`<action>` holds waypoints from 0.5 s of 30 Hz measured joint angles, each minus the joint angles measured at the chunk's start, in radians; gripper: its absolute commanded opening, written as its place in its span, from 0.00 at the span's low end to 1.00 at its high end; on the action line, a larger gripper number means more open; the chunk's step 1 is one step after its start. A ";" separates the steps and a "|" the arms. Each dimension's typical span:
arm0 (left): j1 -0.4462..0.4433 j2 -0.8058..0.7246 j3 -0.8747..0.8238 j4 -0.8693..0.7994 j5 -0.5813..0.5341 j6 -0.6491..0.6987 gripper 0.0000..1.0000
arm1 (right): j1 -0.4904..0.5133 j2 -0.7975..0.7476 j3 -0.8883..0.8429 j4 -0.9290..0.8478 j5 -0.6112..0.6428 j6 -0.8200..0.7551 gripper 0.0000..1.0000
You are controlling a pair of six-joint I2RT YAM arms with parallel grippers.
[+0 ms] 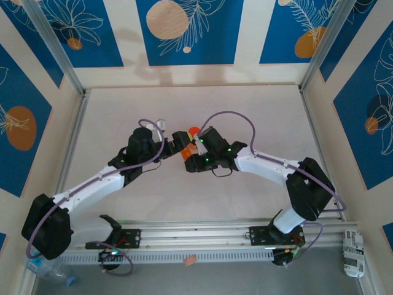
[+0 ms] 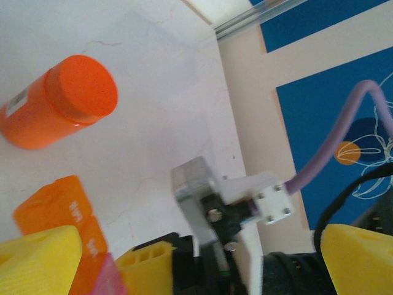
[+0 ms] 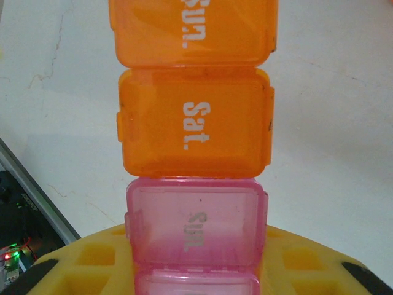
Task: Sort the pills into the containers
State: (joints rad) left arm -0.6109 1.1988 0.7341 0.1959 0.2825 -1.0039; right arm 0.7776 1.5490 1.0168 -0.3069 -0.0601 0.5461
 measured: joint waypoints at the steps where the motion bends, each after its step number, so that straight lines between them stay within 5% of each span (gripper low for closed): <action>1: 0.000 0.001 -0.003 -0.003 -0.003 0.000 1.00 | 0.000 -0.005 0.000 0.000 0.000 0.000 0.18; 15: 0.000 0.047 -0.008 -0.002 -0.002 0.000 1.00 | 0.008 -0.031 0.000 0.000 0.000 0.008 0.18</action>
State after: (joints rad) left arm -0.6113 1.2453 0.7261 0.1936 0.2802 -1.0042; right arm 0.7853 1.5181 1.0168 -0.3065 -0.0605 0.5537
